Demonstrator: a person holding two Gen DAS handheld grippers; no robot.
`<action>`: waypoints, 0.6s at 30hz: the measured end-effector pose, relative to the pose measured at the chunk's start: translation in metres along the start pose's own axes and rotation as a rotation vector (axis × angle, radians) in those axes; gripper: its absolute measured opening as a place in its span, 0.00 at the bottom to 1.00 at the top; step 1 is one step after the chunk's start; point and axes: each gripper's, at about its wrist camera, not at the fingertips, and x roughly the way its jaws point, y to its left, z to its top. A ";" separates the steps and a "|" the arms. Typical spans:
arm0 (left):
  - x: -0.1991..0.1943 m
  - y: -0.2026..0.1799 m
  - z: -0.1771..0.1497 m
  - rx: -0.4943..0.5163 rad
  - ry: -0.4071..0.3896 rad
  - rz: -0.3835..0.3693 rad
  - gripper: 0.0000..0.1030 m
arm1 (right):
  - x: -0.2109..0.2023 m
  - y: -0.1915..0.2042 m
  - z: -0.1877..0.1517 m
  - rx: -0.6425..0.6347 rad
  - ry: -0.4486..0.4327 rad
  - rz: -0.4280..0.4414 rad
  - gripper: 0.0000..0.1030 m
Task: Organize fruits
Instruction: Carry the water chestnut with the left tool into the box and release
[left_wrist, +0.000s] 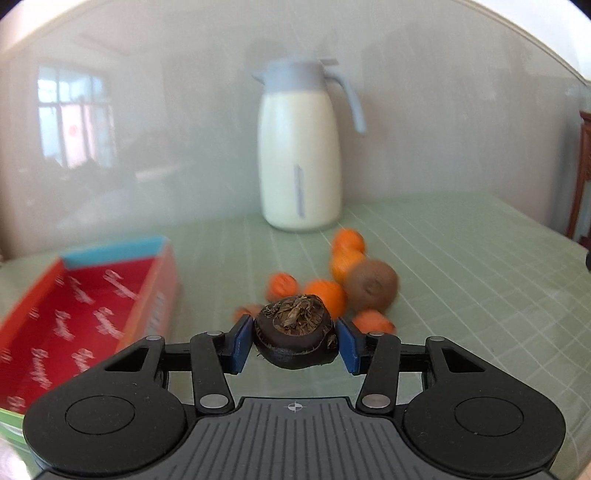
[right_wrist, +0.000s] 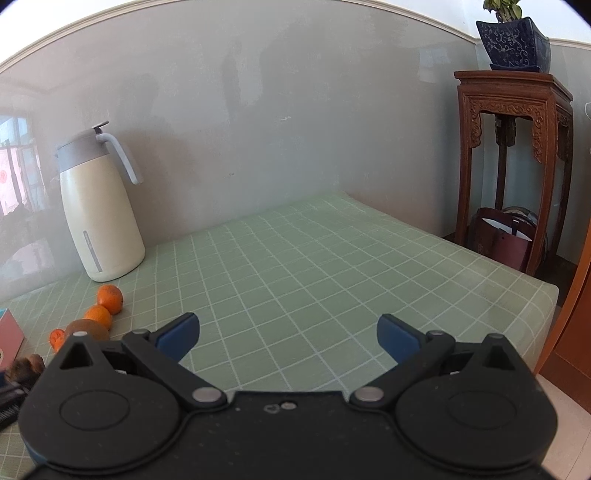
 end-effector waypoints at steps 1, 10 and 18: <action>-0.003 0.005 0.001 -0.002 -0.016 0.020 0.47 | 0.000 0.002 0.000 -0.003 0.001 0.002 1.00; -0.013 0.073 0.005 -0.098 -0.048 0.220 0.47 | 0.003 0.025 -0.002 -0.036 0.007 0.034 1.00; -0.013 0.128 -0.004 -0.168 -0.011 0.338 0.47 | 0.004 0.047 -0.003 -0.063 0.015 0.071 1.00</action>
